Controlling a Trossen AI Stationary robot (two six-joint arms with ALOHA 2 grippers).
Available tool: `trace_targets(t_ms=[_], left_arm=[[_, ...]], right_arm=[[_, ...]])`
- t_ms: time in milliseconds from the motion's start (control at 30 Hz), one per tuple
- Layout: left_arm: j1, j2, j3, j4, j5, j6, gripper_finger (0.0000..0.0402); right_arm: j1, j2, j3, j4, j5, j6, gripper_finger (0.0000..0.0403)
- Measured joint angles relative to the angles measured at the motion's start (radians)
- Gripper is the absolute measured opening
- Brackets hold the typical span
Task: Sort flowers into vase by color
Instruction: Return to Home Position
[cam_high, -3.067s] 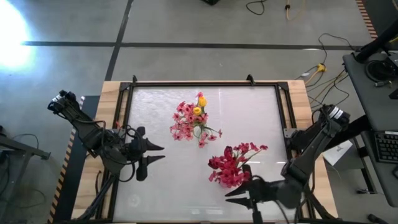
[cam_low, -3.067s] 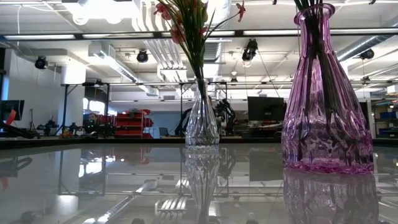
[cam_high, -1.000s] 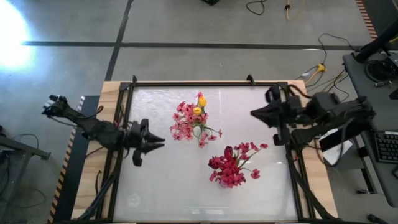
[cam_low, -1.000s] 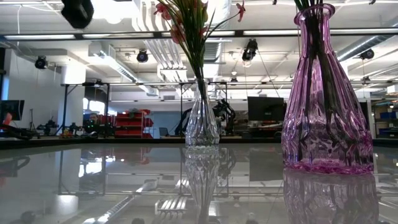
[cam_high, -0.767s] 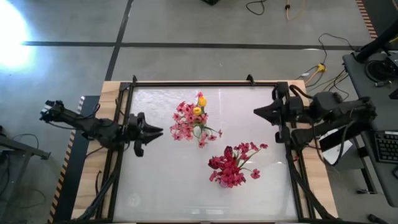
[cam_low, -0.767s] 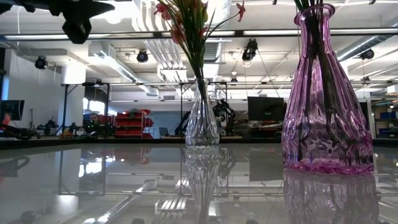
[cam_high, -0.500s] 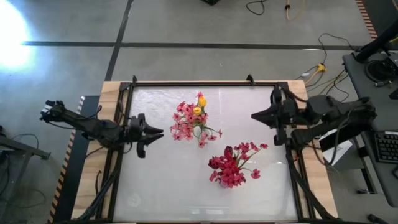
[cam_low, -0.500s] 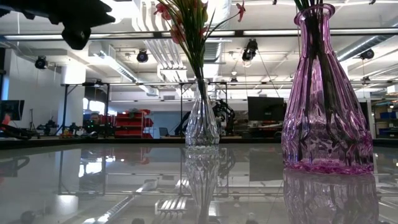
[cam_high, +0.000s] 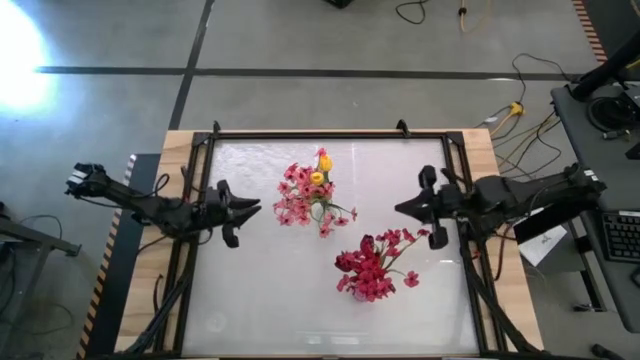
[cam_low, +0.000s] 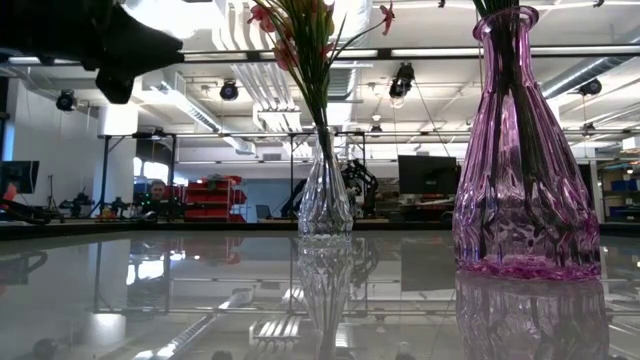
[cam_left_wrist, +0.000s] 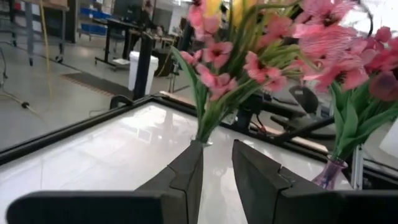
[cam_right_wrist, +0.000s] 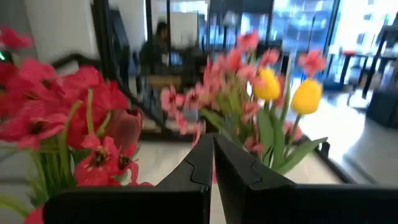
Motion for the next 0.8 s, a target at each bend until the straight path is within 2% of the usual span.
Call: trace_targets(t_ms=[200, 333, 433, 500, 600, 733, 800], left_arm=[[0.000, -0.113, -0.089, 0.020, -0.003, 0.012, 0.0075], [0.000, -0.178, -0.116, 0.021, -0.010, 0.084, 0.0075], [0.000, -0.212, -0.129, 0.020, -0.101, 0.113, 0.0075], [0.000, -0.230, -0.132, 0.020, -0.174, 0.127, 0.0075], [0.000, -0.247, -0.134, 0.019, -0.223, 0.163, 0.0075], [0.000, -0.265, -0.134, -0.007, -0.231, 0.191, 0.0075], [0.000, -0.276, -0.136, -0.034, -0.231, 0.193, 0.0075]], right_arm=[[-0.009, -0.209, -0.202, 0.114, 0.004, 0.062, 0.0009], [-0.030, -0.331, -0.312, 0.107, 0.089, 0.124, 0.0009], [-0.067, -0.400, -0.380, 0.108, 0.207, 0.176, 0.0009], [-0.101, -0.442, -0.417, 0.113, 0.240, 0.202, 0.0009], [-0.151, -0.504, -0.470, 0.103, 0.211, 0.221, 0.0009], [-0.195, -0.573, -0.535, 0.108, 0.060, 0.228, 0.0009], [-0.206, -0.600, -0.570, 0.107, 0.025, 0.253, 0.0009]])
